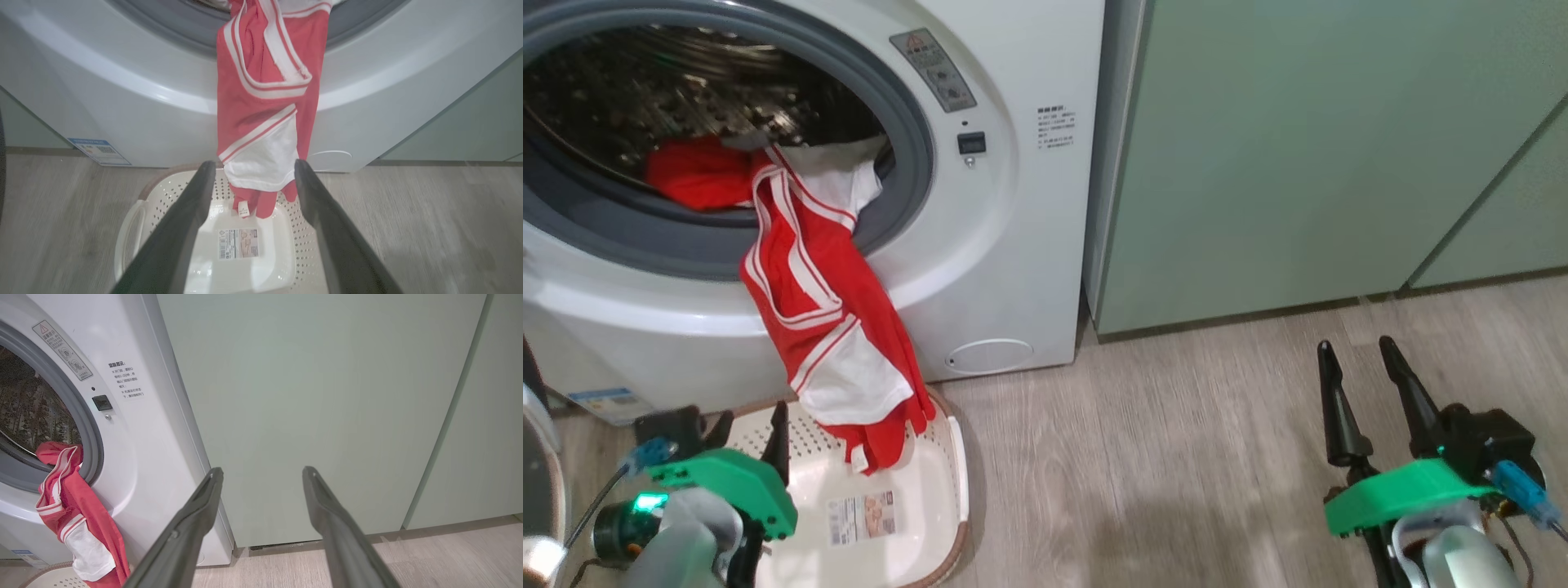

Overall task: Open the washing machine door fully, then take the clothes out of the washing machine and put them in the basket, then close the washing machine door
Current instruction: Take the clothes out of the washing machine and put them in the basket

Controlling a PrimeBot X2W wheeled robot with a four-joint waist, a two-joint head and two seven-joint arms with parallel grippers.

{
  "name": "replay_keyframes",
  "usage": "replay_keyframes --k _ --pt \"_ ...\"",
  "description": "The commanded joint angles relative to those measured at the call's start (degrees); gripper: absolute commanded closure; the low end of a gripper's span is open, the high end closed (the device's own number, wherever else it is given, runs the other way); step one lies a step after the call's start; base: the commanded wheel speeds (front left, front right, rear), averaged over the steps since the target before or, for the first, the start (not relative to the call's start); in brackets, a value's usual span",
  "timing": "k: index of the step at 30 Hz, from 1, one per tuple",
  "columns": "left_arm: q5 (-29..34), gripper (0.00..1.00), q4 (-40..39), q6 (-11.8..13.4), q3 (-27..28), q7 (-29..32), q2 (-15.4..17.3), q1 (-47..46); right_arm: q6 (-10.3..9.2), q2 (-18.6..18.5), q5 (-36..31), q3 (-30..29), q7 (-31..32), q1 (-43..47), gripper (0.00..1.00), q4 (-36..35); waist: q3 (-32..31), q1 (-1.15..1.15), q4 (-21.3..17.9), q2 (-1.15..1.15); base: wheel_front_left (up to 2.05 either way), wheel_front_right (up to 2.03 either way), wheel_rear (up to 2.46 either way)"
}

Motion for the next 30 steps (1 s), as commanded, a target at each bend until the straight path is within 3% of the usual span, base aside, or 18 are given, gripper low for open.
replay_keyframes --k 1,7,14,24,30 --pt "0.99 0.0 -4.21 0.89 3.45 -0.76 2.43 1.01 -0.04 0.02 0.22 0.88 -0.36 -0.29 0.0 -1.7 -0.98 0.0 0.22 0.0 0.0 0.0 0.0" --pt "4.5 0.0 -20.83 3.13 13.72 -0.78 1.86 10.6 -0.04 0.26 0.3 0.88 -0.36 0.76 0.0 -1.95 -2.35 0.0 -0.43 0.0 0.0 0.0 0.0" --pt "9.26 0.0 -32.29 2.88 21.06 -0.78 -1.47 18.11 -0.04 0.62 0.48 0.65 -0.36 1.74 0.0 -1.99 -3.2 0.0 -0.45 0.0 0.0 0.0 0.0" --pt "11.6 0.0 -33.42 1.28 22.72 -0.58 -2.89 16.55 -0.04 0.83 0.51 0.67 -0.36 1.65 0.0 -2.08 -2.79 0.0 -0.07 0.0 0.0 0.0 0.0" --pt "10.96 0.0 -30.08 1.08 20.07 8.94 -1.94 7.98 -0.04 0.61 0.58 1.44 -0.36 0.29 0.0 -2.24 -0.09 0.0 -0.8 0.0 0.0 0.0 0.0"
